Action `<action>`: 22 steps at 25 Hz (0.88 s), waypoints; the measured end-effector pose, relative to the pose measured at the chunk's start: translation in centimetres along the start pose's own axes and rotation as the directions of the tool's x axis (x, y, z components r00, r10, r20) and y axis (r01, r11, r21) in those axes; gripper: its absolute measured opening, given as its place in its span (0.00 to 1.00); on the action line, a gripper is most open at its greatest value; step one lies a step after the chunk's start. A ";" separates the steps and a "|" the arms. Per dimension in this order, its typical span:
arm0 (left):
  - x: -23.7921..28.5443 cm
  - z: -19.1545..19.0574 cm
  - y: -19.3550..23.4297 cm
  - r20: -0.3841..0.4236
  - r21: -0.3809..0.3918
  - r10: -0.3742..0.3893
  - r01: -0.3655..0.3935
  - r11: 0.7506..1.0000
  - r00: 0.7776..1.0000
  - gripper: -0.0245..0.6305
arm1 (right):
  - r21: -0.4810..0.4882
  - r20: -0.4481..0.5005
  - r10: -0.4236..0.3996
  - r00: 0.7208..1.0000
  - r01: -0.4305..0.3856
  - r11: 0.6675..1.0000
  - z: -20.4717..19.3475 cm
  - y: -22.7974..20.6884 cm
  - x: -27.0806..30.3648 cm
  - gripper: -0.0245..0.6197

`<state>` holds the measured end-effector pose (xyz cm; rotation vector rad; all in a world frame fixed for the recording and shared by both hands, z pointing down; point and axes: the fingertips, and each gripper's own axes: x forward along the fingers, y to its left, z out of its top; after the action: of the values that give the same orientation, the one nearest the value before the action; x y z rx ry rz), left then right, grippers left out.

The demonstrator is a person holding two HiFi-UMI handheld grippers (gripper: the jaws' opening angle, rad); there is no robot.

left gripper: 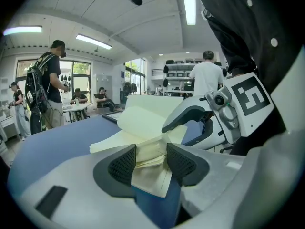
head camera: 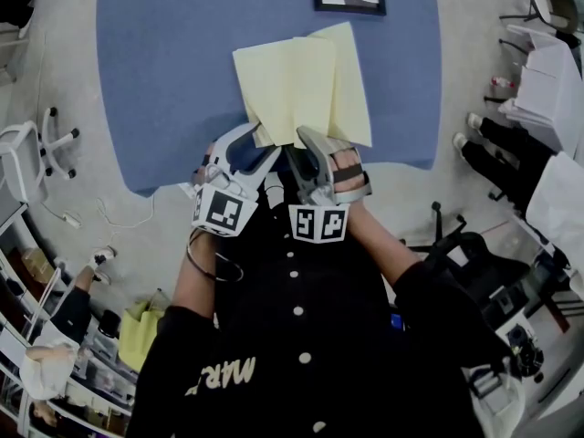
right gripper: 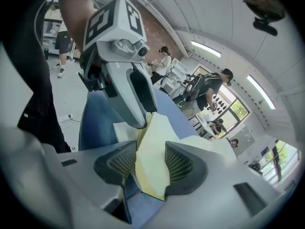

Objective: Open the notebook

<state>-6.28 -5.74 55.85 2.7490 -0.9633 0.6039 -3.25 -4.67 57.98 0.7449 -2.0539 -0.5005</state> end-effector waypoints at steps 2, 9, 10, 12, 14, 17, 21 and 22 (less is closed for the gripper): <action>-0.2 -0.2 0.1 -0.017 0.018 -0.010 0.010 1.000 1.000 0.34 | 0.046 0.008 0.008 1.000 -0.009 0.999 -0.1 -0.4 -0.2 0.34; -0.1 -1.0 0.3 -0.079 0.092 -0.019 0.026 0.995 0.997 0.34 | 0.097 0.006 -0.018 1.000 0.018 0.995 -0.6 -1.2 -0.6 0.32; 0.0 -1.0 0.1 -0.092 0.119 -0.014 0.025 0.993 0.996 0.34 | 0.104 0.005 -0.029 1.000 0.028 0.994 -0.7 -1.4 -0.7 0.31; 0.0 -1.0 0.1 -0.101 0.151 -0.002 0.018 0.988 0.995 0.34 | 0.109 0.006 -0.036 0.999 0.035 0.993 -0.7 -1.5 -0.8 0.29; 0.0 -0.7 0.3 -0.092 0.151 0.012 0.002 0.989 0.996 0.34 | 0.082 0.012 -0.046 0.999 0.045 0.996 -0.5 -1.5 -0.8 0.28; 0.2 0.0 0.3 -0.085 0.156 0.017 -0.003 0.988 0.996 0.33 | 0.074 0.017 -0.101 0.995 0.100 0.992 -0.7 -2.4 -1.1 0.18; 0.2 0.4 0.1 -0.082 0.153 0.006 0.007 0.988 0.997 0.33 | 0.162 -0.002 -0.132 0.991 0.131 0.978 -1.6 -4.4 -1.6 0.11; 0.1 0.4 0.1 -0.083 0.156 0.006 0.008 0.988 0.996 0.33 | 0.191 -0.006 -0.130 0.992 0.128 0.973 -1.8 -4.8 -1.7 0.11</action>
<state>-6.15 -5.98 55.49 2.8323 -0.9330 0.8210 0.55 -7.22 55.12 0.9972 -2.0890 -0.3810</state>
